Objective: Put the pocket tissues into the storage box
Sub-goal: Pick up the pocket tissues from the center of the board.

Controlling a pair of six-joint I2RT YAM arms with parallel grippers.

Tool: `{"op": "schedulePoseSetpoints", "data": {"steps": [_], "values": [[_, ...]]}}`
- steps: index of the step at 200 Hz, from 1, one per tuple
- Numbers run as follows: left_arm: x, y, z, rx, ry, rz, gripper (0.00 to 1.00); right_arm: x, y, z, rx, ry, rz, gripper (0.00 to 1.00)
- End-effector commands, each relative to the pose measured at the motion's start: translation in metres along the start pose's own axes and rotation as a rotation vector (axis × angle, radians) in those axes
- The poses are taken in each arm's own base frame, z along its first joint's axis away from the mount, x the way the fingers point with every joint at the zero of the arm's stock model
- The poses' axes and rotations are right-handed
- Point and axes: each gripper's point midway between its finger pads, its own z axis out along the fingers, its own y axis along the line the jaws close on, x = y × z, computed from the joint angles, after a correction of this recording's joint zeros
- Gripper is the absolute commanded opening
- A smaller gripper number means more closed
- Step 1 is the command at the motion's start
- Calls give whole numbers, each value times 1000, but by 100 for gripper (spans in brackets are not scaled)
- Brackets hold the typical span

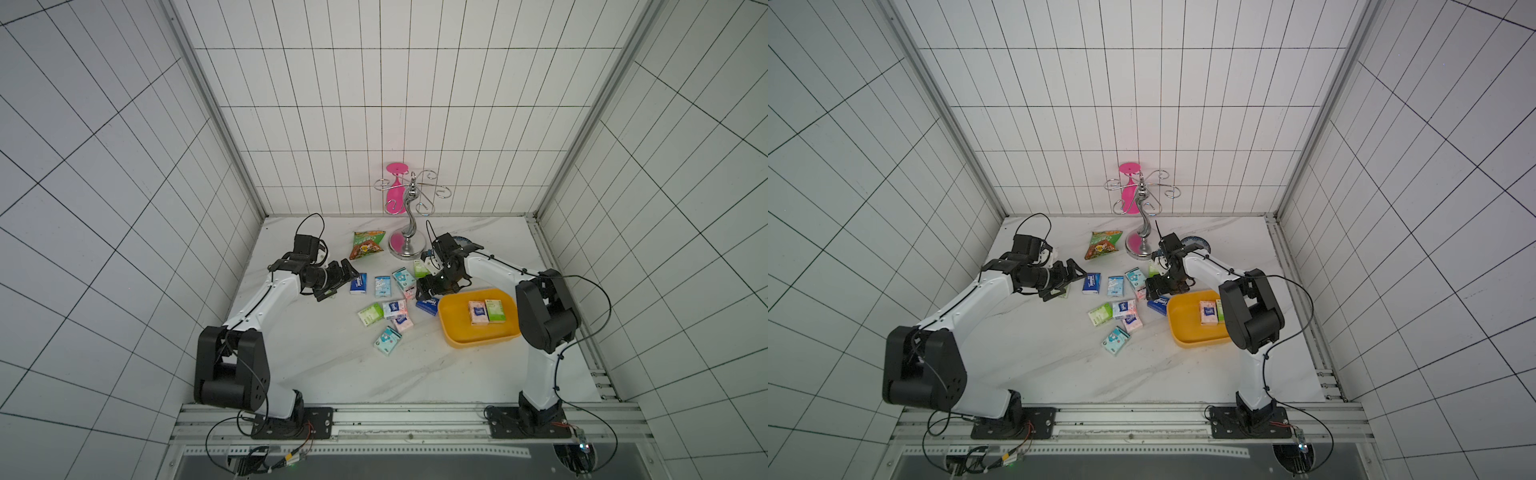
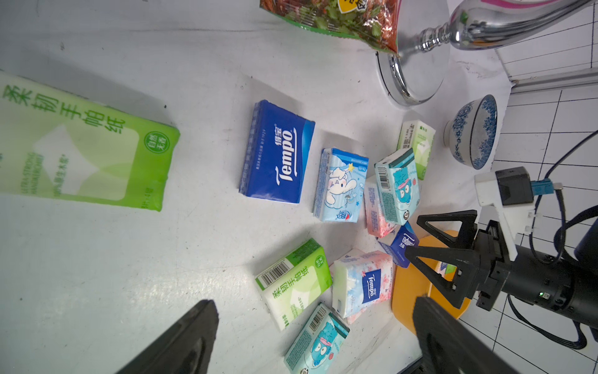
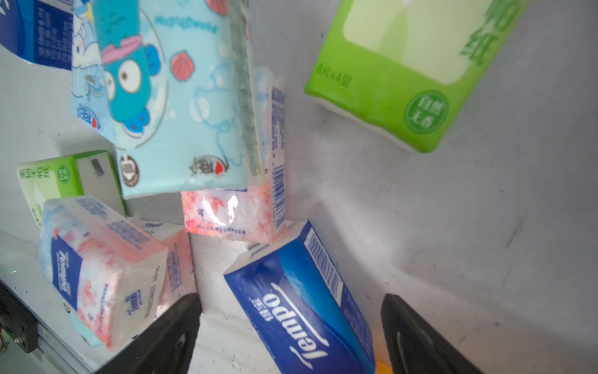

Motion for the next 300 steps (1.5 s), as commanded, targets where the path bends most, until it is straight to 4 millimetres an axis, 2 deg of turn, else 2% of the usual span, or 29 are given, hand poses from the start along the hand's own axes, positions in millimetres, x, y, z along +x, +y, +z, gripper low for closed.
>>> {"op": "schedulePoseSetpoints", "data": {"steps": [1,30,42,105,139,169,196,226,257,300], "values": [[-2,-1,-5,5,-24,24,97,-3,7,3,5,16,-42,91],[-2,-1,-5,5,-25,23,97,2,13,7,24,32,-75,91],[-2,0,-4,4,-22,22,97,12,12,10,44,71,-74,90],[0,1,-3,5,-20,20,97,29,13,18,145,138,-133,84],[-1,0,-4,8,-23,20,97,28,7,23,202,150,-141,81],[0,1,-4,7,-21,21,98,24,6,24,217,142,-137,73],[0,1,-4,6,-21,18,97,21,7,23,218,136,-135,61],[0,0,-4,8,-21,20,97,18,11,19,209,121,-129,47],[-1,0,-5,9,-20,20,98,13,13,11,214,96,-124,45],[-1,0,-4,9,-14,22,97,-1,19,-21,233,16,-117,44]]}}
